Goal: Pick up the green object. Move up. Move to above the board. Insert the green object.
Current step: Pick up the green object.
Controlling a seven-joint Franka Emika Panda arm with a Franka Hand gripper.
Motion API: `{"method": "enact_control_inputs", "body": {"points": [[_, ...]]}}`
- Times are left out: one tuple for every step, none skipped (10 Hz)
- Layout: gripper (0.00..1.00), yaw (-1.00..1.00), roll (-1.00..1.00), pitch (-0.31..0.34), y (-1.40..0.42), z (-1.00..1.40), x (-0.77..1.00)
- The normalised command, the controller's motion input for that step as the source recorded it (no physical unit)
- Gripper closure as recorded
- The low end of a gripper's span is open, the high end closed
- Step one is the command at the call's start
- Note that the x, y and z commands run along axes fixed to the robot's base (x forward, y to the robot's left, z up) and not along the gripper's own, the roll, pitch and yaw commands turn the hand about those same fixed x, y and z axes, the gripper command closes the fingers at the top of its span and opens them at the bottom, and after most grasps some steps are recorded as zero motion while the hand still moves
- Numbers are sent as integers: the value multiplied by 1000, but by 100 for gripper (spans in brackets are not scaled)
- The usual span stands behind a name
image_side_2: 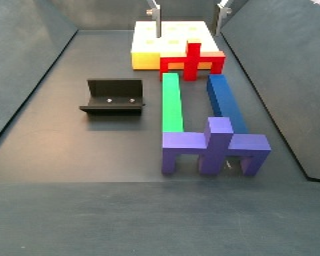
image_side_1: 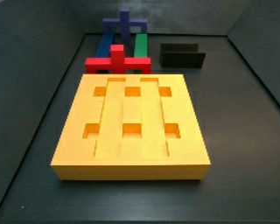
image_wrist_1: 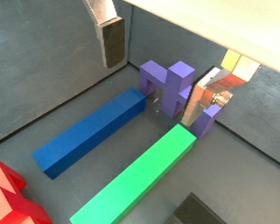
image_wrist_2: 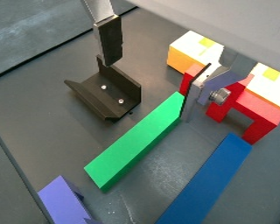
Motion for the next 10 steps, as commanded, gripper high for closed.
{"method": "enact_control_inputs", "body": {"points": [[0, 0, 0, 0, -37, 0, 0], [0, 0, 0, 0, 0, 0, 20], [0, 11, -54, -60, -60, -63, 0], [0, -129, -41, 30, -183, -431, 740], [0, -194, 0, 17, -411, -1000, 660], [0, -91, 0, 0, -440, -1000, 671], [0, -63, -39, -10, -297, -1000, 500], [0, -54, -24, 0, -117, -1000, 206], [0, -23, -46, -10, -51, -1000, 103], [0, -43, -66, 0, 0, -1000, 0]]}}
